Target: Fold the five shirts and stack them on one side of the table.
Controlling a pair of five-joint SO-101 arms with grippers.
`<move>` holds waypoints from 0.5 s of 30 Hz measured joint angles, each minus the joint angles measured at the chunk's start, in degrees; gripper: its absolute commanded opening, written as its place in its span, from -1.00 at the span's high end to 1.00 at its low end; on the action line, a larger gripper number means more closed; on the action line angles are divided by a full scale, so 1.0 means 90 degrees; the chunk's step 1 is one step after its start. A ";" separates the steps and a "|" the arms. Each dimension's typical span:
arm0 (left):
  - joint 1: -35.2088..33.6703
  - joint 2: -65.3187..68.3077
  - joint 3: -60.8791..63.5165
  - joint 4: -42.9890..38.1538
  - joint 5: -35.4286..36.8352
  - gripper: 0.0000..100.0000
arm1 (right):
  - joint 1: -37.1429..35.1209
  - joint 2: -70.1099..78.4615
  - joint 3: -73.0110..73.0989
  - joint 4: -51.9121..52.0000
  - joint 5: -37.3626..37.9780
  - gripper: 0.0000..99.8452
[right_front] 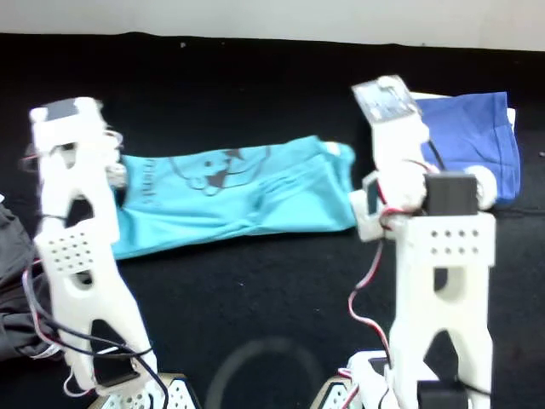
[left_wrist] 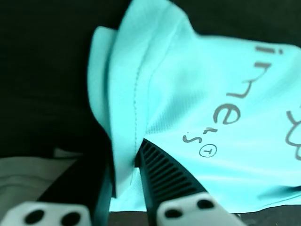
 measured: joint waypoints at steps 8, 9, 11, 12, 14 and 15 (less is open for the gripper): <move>0.0186 0.0000 -0.0400 0.0293 -0.0137 0.98 | 0.2266 -0.1602 0.3448 -0.1729 0.1016 0.78; 0.0303 0.0000 -0.0400 0.0293 -0.0137 0.98 | 0.2530 -0.1778 0.3927 -0.2022 0.1114 0.78; 0.0576 0.0000 -0.0400 0.0303 -0.0137 0.98 | 0.3038 -0.2110 0.4913 -0.2618 0.1280 0.78; 0.0742 -0.0049 -0.0361 0.0303 -0.0107 0.98 | 0.3272 -0.2247 0.5392 -0.2911 0.1328 0.78; 0.1114 -0.0352 -0.0137 0.0303 0.0059 0.98 | 0.3604 -0.2491 0.6281 -0.3526 0.1368 0.78; 0.1319 -0.0586 0.0039 0.0313 0.0117 0.98 | 0.3712 -0.2598 0.6691 -0.3839 0.1368 0.78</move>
